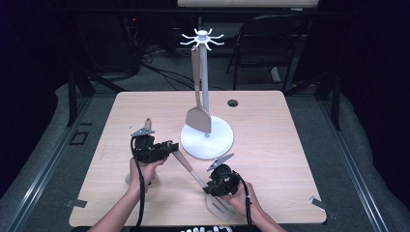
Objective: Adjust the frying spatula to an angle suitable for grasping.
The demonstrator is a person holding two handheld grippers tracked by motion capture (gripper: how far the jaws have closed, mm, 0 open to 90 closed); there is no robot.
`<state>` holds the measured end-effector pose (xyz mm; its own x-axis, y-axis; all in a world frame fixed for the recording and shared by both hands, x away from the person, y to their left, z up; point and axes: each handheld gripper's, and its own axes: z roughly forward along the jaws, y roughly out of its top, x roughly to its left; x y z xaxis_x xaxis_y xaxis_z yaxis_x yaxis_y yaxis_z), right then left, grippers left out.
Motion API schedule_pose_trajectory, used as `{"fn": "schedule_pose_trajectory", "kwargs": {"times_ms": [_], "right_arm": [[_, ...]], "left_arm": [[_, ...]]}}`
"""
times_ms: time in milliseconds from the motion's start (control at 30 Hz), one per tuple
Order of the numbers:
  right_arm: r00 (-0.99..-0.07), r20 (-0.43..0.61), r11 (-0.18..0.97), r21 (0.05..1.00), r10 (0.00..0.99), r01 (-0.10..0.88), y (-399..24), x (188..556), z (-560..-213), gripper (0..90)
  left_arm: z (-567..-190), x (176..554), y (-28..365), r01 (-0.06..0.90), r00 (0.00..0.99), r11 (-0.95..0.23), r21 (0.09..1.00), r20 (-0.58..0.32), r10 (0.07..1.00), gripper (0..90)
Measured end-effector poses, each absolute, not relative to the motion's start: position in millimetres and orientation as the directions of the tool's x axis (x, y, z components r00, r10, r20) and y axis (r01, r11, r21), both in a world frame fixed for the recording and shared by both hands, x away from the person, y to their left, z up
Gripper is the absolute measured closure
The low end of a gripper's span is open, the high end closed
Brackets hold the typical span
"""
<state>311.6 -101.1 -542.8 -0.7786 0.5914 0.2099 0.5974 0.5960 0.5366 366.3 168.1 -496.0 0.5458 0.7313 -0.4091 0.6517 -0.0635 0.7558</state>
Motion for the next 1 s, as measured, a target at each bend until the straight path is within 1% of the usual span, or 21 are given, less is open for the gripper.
{"fn": "schedule_pose_trajectory", "kwargs": {"times_ms": [167, 200, 233, 300, 333, 400, 433, 467, 500, 533, 600, 633, 667, 733, 800, 833, 900, 933, 967, 1000], "right_arm": [[-0.785, 0.188, 0.596, 0.554, 0.59, 0.581, -101, 309, -541, 74.8], [-0.783, 0.186, 0.593, 0.557, 0.593, 0.581, -101, 309, -540, 79.0], [-0.784, 0.19, 0.579, 0.577, 0.591, 0.576, -102, 308, -538, 90.0], [-0.786, 0.176, 0.568, 0.601, 0.592, 0.563, -103, 307, -531, 90.0], [-0.786, 0.172, 0.576, 0.591, 0.594, 0.564, -101, 307, -529, 90.0], [-0.786, 0.169, 0.578, 0.59, 0.594, 0.564, -100, 306, -532, 90.0], [-0.786, 0.169, 0.578, 0.59, 0.594, 0.564, -100, 306, -532, 90.0], [-0.785, 0.169, 0.578, 0.589, 0.596, 0.565, -101, 306, -531, 86.3], [-0.78, 0.179, 0.568, 0.593, 0.599, 0.571, -102, 307, -532, 79.4], [-0.778, 0.175, 0.569, 0.589, 0.604, 0.574, -102, 308, -533, 74.9], [-0.774, 0.178, 0.565, 0.588, 0.607, 0.578, -103, 308, -534, 70.0], [-0.772, 0.18, 0.566, 0.583, 0.61, 0.583, -103, 309, -535, 65.8], [-0.767, 0.19, 0.563, 0.576, 0.613, 0.592, -102, 310, -536, 64.9], [-0.765, 0.198, 0.573, 0.556, 0.612, 0.602, -101, 311, -541, 65.1], [-0.767, 0.19, 0.587, 0.54, 0.613, 0.603, -100, 311, -545, 72.7], [-0.774, 0.185, 0.587, 0.553, 0.605, 0.592, -98, 310, -544, 77.0], [-0.776, 0.167, 0.592, 0.555, 0.609, 0.584, -97, 308, -543, 77.2], [-0.777, 0.161, 0.592, 0.56, 0.608, 0.579, -97, 307, -543, 77.4], [-0.774, 0.16, 0.586, 0.564, 0.613, 0.581, -98, 307, -542, 77.5], [-0.772, 0.157, 0.584, 0.568, 0.615, 0.58, -98, 307, -542, 77.6]], "left_arm": [[-496, 365, 167, 0.653, 0.55, -0.054, 0.755, -0.424, 0.719, 61.4], [-496, 365, 167, 0.653, 0.553, -0.058, 0.755, -0.423, 0.718, 61.1], [-497, 365, 167, 0.658, 0.556, -0.053, 0.751, -0.438, 0.706, 59.6], [-499, 365, 164, 0.668, 0.562, -0.051, 0.743, -0.457, 0.69, 59.6], [-499, 364, 161, 0.666, 0.567, -0.063, 0.743, -0.45, 0.69, 62.2], [-500, 363, 158, 0.664, 0.567, -0.074, 0.744, -0.436, 0.698, 62.8], [-501, 364, 158, 0.668, 0.565, -0.069, 0.741, -0.444, 0.695, 62.8], [-502, 366, 159, 0.675, 0.56, -0.06, 0.735, -0.457, 0.691, 63.3], [-503, 366, 159, 0.681, 0.549, -0.044, 0.731, -0.47, 0.691, 64.1], [-504, 367, 160, 0.679, 0.551, -0.043, 0.733, -0.47, 0.69, 64.7], [-505, 367, 160, 0.677, 0.553, -0.042, 0.735, -0.47, 0.688, 65.3], [-504, 367, 161, 0.674, 0.556, -0.04, 0.737, -0.471, 0.685, 65.6], [-503, 367, 161, 0.668, 0.563, -0.044, 0.743, -0.466, 0.683, 65.7], [-501, 365, 159, 0.661, 0.566, -0.033, 0.749, -0.471, 0.677, 66.2], [-498, 364, 159, 0.652, 0.575, -0.038, 0.757, -0.461, 0.676, 66.2], [-498, 364, 159, 0.65, 0.577, -0.038, 0.759, -0.461, 0.675, 65.8], [-498, 364, 160, 0.648, 0.582, -0.031, 0.761, -0.469, 0.665, 65.5], [-498, 364, 160, 0.647, 0.587, -0.032, 0.762, -0.472, 0.658, 62.5], [-498, 363, 159, 0.646, 0.589, -0.03, 0.763, -0.473, 0.655, 62.5], [-497, 363, 158, 0.643, 0.591, -0.028, 0.765, -0.473, 0.653, 60.4]]}}
